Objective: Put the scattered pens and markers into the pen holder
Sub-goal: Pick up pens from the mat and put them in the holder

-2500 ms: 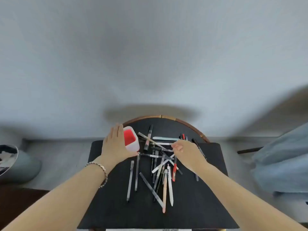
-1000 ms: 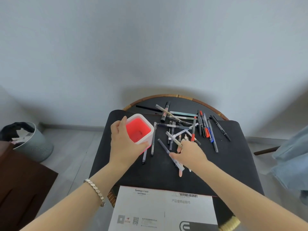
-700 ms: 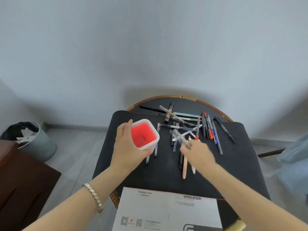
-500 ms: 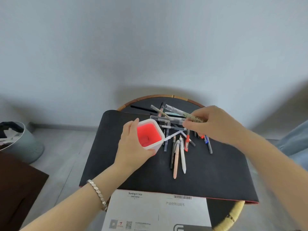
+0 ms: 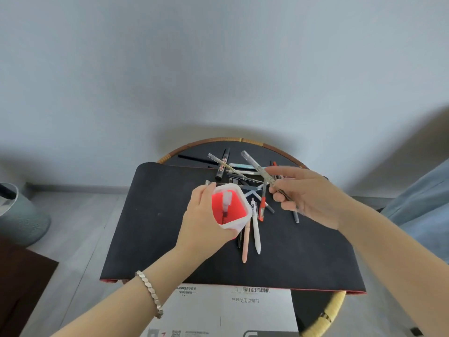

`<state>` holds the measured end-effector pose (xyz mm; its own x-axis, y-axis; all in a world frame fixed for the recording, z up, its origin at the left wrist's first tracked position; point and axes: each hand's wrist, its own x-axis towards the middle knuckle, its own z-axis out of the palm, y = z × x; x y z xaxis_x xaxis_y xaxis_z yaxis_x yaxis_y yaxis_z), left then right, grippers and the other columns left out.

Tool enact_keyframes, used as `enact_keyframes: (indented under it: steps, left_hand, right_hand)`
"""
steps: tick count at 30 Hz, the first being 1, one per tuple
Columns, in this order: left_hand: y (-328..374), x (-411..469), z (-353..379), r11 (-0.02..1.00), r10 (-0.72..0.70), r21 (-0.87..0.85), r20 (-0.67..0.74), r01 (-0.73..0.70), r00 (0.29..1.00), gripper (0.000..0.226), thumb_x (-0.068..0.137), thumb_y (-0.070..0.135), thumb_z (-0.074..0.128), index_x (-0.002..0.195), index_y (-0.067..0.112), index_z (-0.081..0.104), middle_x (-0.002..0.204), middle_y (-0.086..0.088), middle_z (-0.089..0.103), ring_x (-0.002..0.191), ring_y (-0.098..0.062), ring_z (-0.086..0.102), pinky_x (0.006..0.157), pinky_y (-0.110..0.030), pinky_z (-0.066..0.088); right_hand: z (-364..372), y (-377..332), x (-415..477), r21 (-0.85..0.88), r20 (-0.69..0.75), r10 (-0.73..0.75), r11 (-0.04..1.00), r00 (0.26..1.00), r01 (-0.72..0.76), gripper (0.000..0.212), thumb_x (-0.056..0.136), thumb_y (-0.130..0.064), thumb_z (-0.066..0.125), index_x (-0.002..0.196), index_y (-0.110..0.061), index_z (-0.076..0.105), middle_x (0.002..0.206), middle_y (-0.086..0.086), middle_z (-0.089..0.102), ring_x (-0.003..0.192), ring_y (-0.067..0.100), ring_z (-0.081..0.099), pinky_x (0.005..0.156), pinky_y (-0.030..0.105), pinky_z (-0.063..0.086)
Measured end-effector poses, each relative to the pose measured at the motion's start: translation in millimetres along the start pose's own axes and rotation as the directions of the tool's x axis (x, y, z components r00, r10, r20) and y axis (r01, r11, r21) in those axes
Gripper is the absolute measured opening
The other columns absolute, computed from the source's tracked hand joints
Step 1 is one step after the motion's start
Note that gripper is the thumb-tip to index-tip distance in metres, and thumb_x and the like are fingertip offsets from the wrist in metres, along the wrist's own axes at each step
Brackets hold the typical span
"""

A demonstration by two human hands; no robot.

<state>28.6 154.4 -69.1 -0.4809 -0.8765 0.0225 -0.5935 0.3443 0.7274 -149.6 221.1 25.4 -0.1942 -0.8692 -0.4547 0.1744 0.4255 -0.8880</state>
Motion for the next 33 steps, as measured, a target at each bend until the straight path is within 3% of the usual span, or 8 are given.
enact_keyframes:
  steps: [4,9,11,13,19,26,30,33]
  left_hand:
    - [-2.4,-7.3,3.0,0.999,0.036,-0.002,-0.026,-0.036,0.999,0.078,0.06,0.035,0.082,0.123,0.021,0.039,0.132,0.009,0.031,0.111,-0.004,0.036,0.09,-0.018,0.041]
    - [-3.6,-14.7,3.0,0.995,0.095,0.029,-0.022,-0.094,0.995,0.085,0.061,0.039,0.082,0.129,0.024,0.033,0.133,0.008,0.031,0.109,-0.001,0.033,0.088,-0.015,0.038]
    - [-4.7,-17.7,2.5,0.997,0.077,0.02,-0.032,-0.076,0.997,0.09,0.06,0.04,0.082,0.132,0.025,0.03,0.134,0.009,0.03,0.114,-0.005,0.037,0.092,-0.018,0.041]
    - [-7.0,-20.8,0.8,0.998,0.063,0.007,-0.044,-0.062,0.997,0.088,0.059,0.041,0.082,0.13,0.027,0.031,0.133,0.011,0.029,0.115,-0.006,0.037,0.091,-0.019,0.04]
    - [-10.5,-26.0,-4.5,0.999,0.042,-0.029,-0.045,-0.043,0.998,0.081,0.055,0.043,0.083,0.12,0.029,0.037,0.115,0.025,0.023,0.111,-0.004,0.041,0.086,-0.017,0.045]
    - [-11.1,-23.3,-3.6,0.998,0.042,-0.043,-0.104,-0.047,0.994,0.089,0.055,0.041,0.083,0.129,0.023,0.037,0.117,0.017,0.03,0.104,-0.001,0.04,0.073,0.0,0.032]
    - [-16.6,-21.8,-8.7,0.991,-0.08,-0.113,-0.127,0.065,0.989,0.093,0.058,0.028,0.084,0.133,0.022,0.03,0.126,0.009,0.03,0.116,-0.011,0.041,0.085,-0.017,0.041]
    - [-19.0,-21.9,-12.8,0.994,-0.083,-0.076,-0.139,0.073,0.987,0.098,0.06,0.028,0.084,0.138,0.023,0.025,0.136,0.004,0.029,0.12,-0.012,0.038,0.09,-0.023,0.041]
  right_hand:
    - [-6.6,1.4,-3.2,-0.245,-0.146,-0.08,0.969,0.986,0.042,0.007,0.086,-0.01,0.06,0.087,-0.013,0.067,0.072,0.005,0.07,0.043,0.006,0.046,0.036,0.012,0.032]
    - [14.0,0.8,2.0,-0.64,0.019,-0.167,0.755,0.986,0.14,0.022,0.091,-0.014,0.049,0.106,-0.018,0.064,0.061,-0.002,0.055,0.045,0.007,0.041,0.056,0.019,0.044]
    - [23.9,5.2,7.2,-0.571,0.047,-0.235,0.791,0.971,0.219,0.03,0.094,-0.013,0.043,0.118,-0.023,0.058,0.065,-0.004,0.055,0.062,0.013,0.046,0.073,0.029,0.048]
    - [30.0,6.9,9.7,-0.442,-0.045,-0.371,0.84,0.928,0.315,0.033,0.095,-0.012,0.042,0.119,-0.026,0.058,0.071,-0.01,0.058,0.062,0.007,0.048,0.064,0.013,0.043]
    - [64.5,25.3,10.5,-0.214,-0.107,-0.545,0.829,0.832,0.516,0.028,0.091,-0.003,0.047,0.089,-0.03,0.054,0.078,-0.011,0.057,0.068,-0.004,0.055,0.065,0.008,0.049]
    - [84.5,68.5,25.4,-0.697,0.021,-0.535,0.598,0.844,0.396,0.026,0.086,-0.018,0.057,0.112,-0.024,0.057,0.094,-0.018,0.059,0.089,-0.005,0.036,0.069,0.0,0.032]
    - [55.4,71.3,31.5,-0.619,-0.314,-0.584,0.724,0.748,0.305,0.023,0.088,-0.011,0.053,0.108,-0.016,0.061,0.092,-0.006,0.06,0.075,0.0,0.05,0.073,0.012,0.043]
    - [31.2,93.9,52.0,-0.702,-0.439,-0.308,0.704,0.844,-0.108,0.03,0.091,-0.021,0.05,0.118,-0.008,0.051,0.109,0.01,0.059,0.088,0.018,0.056,0.079,0.029,0.046]
